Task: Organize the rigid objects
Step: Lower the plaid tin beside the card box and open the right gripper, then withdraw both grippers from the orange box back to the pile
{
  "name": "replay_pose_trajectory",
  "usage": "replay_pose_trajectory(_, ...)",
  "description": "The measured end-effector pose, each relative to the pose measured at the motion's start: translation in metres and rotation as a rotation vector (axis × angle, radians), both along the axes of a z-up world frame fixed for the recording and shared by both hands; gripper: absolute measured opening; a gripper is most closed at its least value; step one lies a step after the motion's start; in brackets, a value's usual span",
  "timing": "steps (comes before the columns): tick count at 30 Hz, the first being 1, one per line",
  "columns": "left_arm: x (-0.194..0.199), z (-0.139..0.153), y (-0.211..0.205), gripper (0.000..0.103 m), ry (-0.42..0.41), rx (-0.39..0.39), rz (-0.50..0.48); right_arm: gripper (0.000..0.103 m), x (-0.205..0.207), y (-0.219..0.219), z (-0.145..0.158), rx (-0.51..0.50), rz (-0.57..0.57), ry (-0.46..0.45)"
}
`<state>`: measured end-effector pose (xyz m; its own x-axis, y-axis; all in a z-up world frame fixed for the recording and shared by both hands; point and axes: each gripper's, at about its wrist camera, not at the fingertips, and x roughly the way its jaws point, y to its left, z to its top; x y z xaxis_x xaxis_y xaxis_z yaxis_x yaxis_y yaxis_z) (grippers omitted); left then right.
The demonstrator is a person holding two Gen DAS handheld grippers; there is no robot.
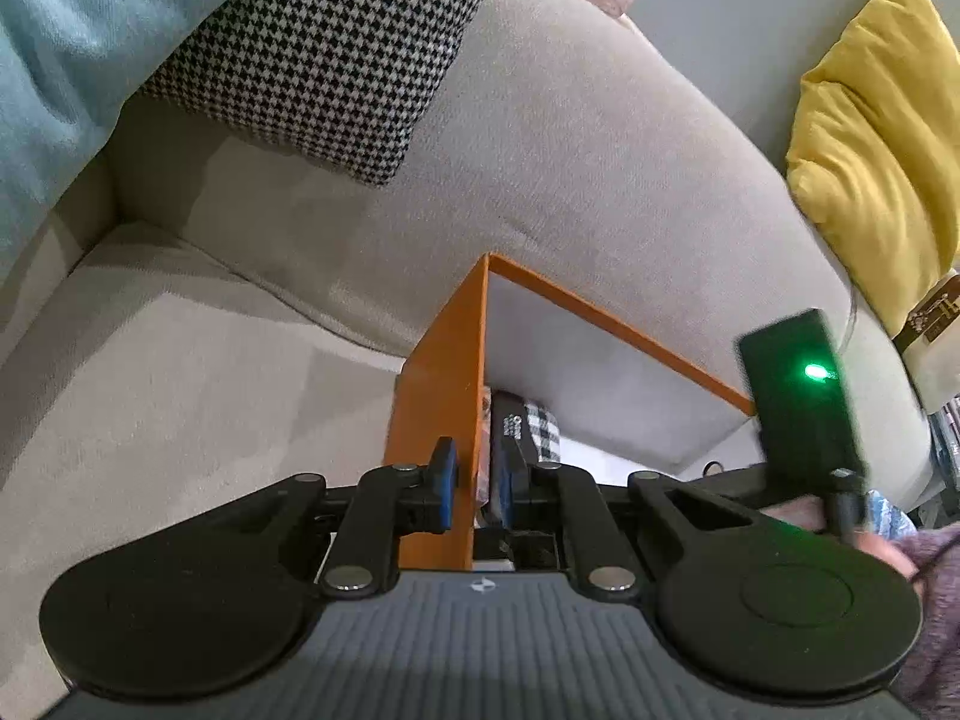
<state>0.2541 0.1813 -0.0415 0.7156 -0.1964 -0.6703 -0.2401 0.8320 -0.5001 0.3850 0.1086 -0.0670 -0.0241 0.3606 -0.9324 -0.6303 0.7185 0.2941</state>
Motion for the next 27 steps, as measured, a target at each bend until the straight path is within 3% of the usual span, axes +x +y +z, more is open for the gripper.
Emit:
replay_pose_trajectory(3,0.0,0.0,-0.001,0.015,-0.002,0.001,0.002,0.006,0.004,0.006,0.002,-0.01,-0.027,-0.055)
replay_pose_trajectory(7,-0.003,0.001,-0.003,0.015,-0.019,0.0,0.01,0.004,0.008,0.002,0.005,0.004,-0.051,-0.052)
replay_pose_trajectory(10,-0.012,0.006,-0.003,0.015,-0.045,0.001,0.017,0.005,0.0,-0.005,0.017,0.031,-0.043,-0.055)
replay_pose_trajectory(14,-0.026,0.018,-0.005,0.015,-0.078,0.004,0.037,0.005,-0.016,-0.023,0.043,0.072,-0.061,-0.128)
replay_pose_trajectory(22,-0.072,0.048,-0.024,0.015,-0.129,0.071,-0.006,0.01,-0.079,-0.074,0.106,0.225,-0.121,-0.321)
replay_pose_trajectory(27,-0.108,0.049,-0.026,0.015,-0.087,0.071,-0.038,0.01,-0.121,-0.112,0.129,0.285,-0.19,-0.377)
